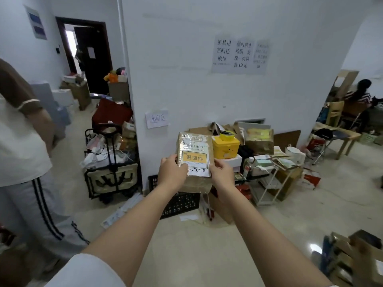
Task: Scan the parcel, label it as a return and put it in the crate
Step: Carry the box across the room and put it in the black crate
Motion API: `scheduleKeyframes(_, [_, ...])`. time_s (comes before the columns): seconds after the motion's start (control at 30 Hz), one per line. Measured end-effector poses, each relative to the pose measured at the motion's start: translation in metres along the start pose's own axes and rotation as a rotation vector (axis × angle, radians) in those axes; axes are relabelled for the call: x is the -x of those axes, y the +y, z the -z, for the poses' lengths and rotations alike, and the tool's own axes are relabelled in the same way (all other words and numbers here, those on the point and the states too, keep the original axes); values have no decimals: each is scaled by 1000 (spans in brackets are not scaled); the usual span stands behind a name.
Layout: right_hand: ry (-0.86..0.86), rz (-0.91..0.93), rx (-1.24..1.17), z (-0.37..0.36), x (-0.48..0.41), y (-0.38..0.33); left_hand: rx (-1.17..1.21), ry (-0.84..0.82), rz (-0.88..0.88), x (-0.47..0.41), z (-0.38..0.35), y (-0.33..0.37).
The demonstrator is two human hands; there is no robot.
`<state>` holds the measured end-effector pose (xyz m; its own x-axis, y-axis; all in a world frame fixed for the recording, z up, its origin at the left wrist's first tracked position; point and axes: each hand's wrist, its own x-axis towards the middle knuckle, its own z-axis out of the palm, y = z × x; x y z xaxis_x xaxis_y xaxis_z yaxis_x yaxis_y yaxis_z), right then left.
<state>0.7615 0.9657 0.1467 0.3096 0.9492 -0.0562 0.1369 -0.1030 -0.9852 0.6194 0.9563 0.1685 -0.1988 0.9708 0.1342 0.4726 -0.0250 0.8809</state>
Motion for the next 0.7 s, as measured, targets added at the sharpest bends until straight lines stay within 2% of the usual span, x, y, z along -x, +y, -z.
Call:
scheduleKeyframes(0.13, [-16, -9, -4, -18, -69, -3, 16, -20, 48, -75, -19, -15])
scheduleKeyframes(0.43, [-80, -35, -64, -112, -250, -24, 2, 16, 88, -277, -37, -46])
scheduleKeyframes(0.7, [-141, -62, -48, -179, -357, -33, 2, 38, 136, -388, -39, -73])
